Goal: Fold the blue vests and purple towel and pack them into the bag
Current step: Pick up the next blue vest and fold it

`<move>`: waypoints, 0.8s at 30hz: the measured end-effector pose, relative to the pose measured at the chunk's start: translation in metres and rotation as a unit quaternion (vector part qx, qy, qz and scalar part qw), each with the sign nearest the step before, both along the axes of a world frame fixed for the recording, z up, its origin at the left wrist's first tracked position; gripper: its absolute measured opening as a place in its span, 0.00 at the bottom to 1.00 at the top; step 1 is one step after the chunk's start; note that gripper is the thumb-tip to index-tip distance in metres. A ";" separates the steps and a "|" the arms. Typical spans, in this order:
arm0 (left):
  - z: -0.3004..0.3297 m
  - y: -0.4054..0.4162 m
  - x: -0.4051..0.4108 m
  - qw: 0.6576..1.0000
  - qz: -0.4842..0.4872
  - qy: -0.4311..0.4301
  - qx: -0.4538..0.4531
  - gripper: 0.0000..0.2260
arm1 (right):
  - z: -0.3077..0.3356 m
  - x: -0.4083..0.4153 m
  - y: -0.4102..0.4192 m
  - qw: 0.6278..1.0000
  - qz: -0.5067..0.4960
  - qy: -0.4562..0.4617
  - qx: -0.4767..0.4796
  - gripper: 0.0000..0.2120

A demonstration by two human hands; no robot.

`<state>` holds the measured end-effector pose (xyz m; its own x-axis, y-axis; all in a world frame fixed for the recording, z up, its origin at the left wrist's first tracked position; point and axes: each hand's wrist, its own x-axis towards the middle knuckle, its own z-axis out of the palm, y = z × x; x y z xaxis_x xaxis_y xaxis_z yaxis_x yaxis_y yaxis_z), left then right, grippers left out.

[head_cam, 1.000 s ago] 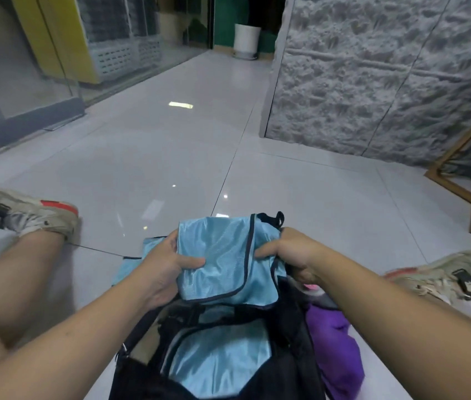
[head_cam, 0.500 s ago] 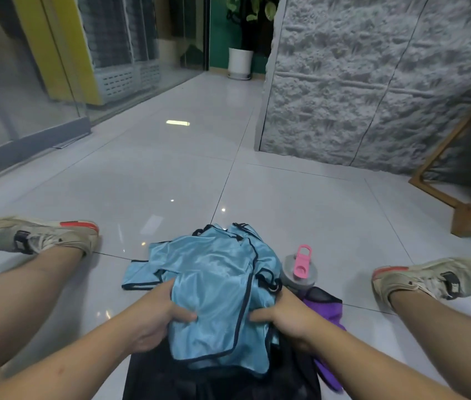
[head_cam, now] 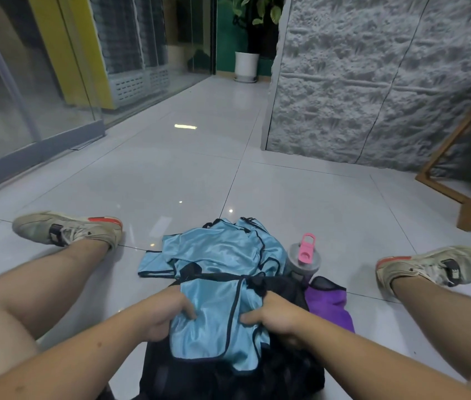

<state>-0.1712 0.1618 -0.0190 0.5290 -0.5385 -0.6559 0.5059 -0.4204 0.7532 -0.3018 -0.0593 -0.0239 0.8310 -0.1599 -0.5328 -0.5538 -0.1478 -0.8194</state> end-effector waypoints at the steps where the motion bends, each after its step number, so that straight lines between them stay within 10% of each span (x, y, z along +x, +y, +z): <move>1: -0.004 0.001 0.000 1.000 -0.008 -0.004 0.019 0.23 | -0.005 -0.001 0.003 1.000 -0.013 0.022 -0.006 0.13; 5: -0.031 -0.004 0.005 0.995 -0.021 -0.047 0.082 0.28 | -0.021 0.001 0.010 0.992 -0.045 0.105 -0.051 0.26; 15: -0.043 -0.043 0.006 0.992 0.083 -0.093 0.008 0.27 | -0.014 0.037 -0.004 0.973 -0.157 0.062 -0.155 0.16; 24: -0.044 -0.033 0.006 0.931 -0.190 -0.223 0.218 0.50 | -0.032 0.031 -0.004 0.890 0.057 0.169 -0.420 0.22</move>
